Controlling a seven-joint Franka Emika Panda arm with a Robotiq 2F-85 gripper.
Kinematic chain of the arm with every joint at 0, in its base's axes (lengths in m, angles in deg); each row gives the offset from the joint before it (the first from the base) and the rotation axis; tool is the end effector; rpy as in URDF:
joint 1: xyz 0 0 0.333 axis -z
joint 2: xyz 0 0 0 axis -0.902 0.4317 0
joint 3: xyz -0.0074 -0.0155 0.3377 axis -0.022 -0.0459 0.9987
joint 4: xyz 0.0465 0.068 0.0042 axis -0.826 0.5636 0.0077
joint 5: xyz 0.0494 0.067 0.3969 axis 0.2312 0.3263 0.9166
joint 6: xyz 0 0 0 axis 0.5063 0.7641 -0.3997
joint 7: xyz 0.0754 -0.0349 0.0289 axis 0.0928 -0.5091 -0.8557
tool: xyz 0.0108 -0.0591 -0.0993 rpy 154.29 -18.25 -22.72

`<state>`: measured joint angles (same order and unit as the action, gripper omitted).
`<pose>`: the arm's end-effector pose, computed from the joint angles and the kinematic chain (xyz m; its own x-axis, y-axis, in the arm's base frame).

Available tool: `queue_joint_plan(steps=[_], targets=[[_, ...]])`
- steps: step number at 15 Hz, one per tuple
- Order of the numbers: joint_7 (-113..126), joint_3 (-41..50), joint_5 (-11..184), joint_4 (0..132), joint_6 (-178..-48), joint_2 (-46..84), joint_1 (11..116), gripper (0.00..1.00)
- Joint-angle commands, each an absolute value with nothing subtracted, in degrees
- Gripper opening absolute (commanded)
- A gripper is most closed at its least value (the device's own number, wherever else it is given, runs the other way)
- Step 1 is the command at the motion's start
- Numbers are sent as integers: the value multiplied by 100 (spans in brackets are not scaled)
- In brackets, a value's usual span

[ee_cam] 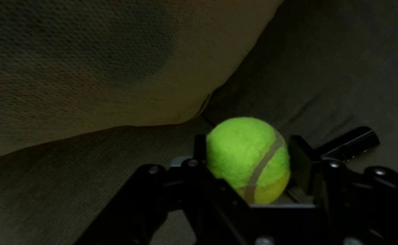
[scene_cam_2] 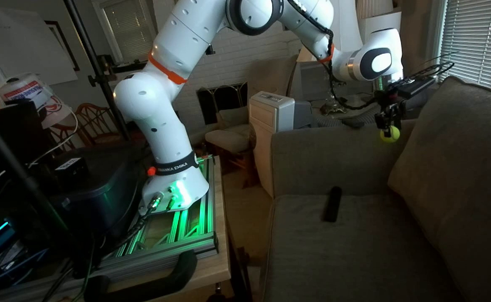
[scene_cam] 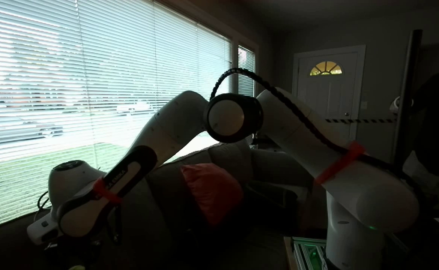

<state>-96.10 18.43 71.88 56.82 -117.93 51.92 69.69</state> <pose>0.7616 0.0308 0.1892 -0.3571 0.9262 -0.1209 0.9208 0.3708 0.1213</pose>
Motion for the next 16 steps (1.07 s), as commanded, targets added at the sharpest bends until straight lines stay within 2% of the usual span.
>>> queue_joint_plan(steps=[1,8,16], targets=[[-10410,1604,7072,5317,-11777,5140,6949,36],[-12165,1097,6786,3875,-11787,5316,6883,36],[-12448,362,6774,2374,-13524,6675,7142,36]])
